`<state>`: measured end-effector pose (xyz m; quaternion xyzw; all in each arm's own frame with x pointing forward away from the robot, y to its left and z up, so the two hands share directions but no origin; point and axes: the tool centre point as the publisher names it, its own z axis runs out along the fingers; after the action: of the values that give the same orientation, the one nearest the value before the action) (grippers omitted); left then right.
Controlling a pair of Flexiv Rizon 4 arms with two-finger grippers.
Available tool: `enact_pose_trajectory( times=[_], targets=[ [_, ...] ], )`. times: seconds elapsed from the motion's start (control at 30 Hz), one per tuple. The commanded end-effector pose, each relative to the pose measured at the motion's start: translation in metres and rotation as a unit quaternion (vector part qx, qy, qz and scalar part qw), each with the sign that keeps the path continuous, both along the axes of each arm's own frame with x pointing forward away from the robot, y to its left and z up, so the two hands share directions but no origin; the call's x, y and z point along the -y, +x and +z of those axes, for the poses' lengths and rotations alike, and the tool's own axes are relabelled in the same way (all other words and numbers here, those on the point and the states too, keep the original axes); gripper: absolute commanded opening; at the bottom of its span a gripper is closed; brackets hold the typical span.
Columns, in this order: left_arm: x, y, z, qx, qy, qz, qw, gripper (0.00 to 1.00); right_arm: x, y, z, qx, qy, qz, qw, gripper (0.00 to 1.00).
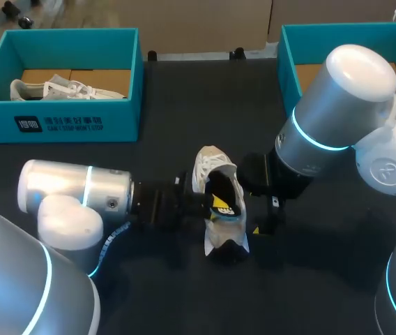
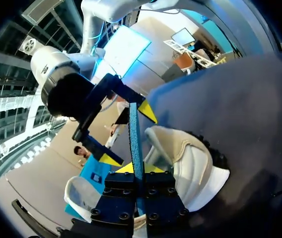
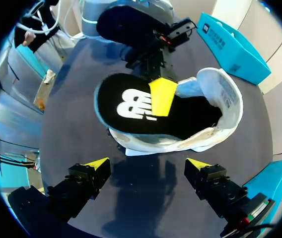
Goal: Take the shoe out of the shoebox, open the shoe tongue, remove and reinsert the insole, then place the shoe into the shoebox
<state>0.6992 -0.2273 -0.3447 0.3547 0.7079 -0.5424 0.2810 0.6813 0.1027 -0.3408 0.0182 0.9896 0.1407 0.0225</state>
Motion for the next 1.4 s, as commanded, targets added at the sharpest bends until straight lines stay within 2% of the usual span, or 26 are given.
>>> enact_pose_trajectory(
  times=[0.03, 0.27, 0.3, 0.33, 0.4, 0.6, 0.73, 0.8, 0.83, 1.07, 1.3, 1.4],
  targets=[
    [0.01, 0.009, -0.007, 0.015, 0.009, 0.007, 1.0, 0.0, 0.0, -0.001, -0.001, 0.0, 0.001, 0.0, 1.0, 1.0],
    [0.008, 0.009, -0.004, 0.017, 0.009, 0.009, 1.0, 0.0, 0.0, -0.001, -0.001, 0.0, 0.001, 0.0, 1.0, 1.0],
    [0.007, 0.008, -0.003, 0.013, 0.004, 0.009, 1.0, 0.09, 0.0, -0.001, -0.001, 0.0, 0.001, 0.0, 1.0, 1.0],
    [0.005, 0.006, 0.0, 0.007, -0.002, 0.008, 1.0, 0.41, 0.0, -0.001, -0.001, 0.0, 0.001, 0.0, 1.0, 1.0],
    [0.002, 0.001, 0.005, 0.005, -0.008, 0.006, 1.0, 0.42, 0.0, -0.001, -0.001, 0.0, 0.001, 0.0, 1.0, 1.0],
    [-0.007, -0.017, 0.025, -0.002, -0.027, 0.001, 1.0, 0.4, 0.0, -0.001, -0.001, 0.0, 0.001, 0.0, 1.0, 1.0],
    [-0.006, -0.02, 0.031, -0.006, -0.038, -0.004, 0.999, 0.33, 0.0, -0.001, -0.001, 0.0, 0.001, 0.0, 1.0, 1.0],
    [-0.004, -0.022, 0.03, -0.003, -0.034, -0.01, 0.999, 0.05, 0.0, -0.001, -0.001, 0.0, 0.001, 0.0, 1.0, 1.0],
    [-0.004, -0.022, 0.03, -0.001, -0.032, -0.011, 0.999, 0.0, 0.0, -0.001, -0.001, 0.0, 0.001, 0.0, 1.0, 1.0],
    [0.003, -0.018, 0.011, 0.025, -0.003, -0.012, 1.0, 0.0, 0.0, -0.001, -0.001, 0.0, 0.001, 0.0, 1.0, 1.0],
    [0.006, 0.006, -0.005, 0.063, 0.028, 0.005, 0.998, 0.0, 0.0, -0.001, -0.001, 0.0, 0.001, 0.0, 1.0, 1.0],
    [0.005, 0.01, -0.007, 0.063, 0.031, 0.012, 0.997, 0.0, 0.0, -0.001, -0.001, 0.0, 0.001, 0.0, 1.0, 1.0]
  ],
)
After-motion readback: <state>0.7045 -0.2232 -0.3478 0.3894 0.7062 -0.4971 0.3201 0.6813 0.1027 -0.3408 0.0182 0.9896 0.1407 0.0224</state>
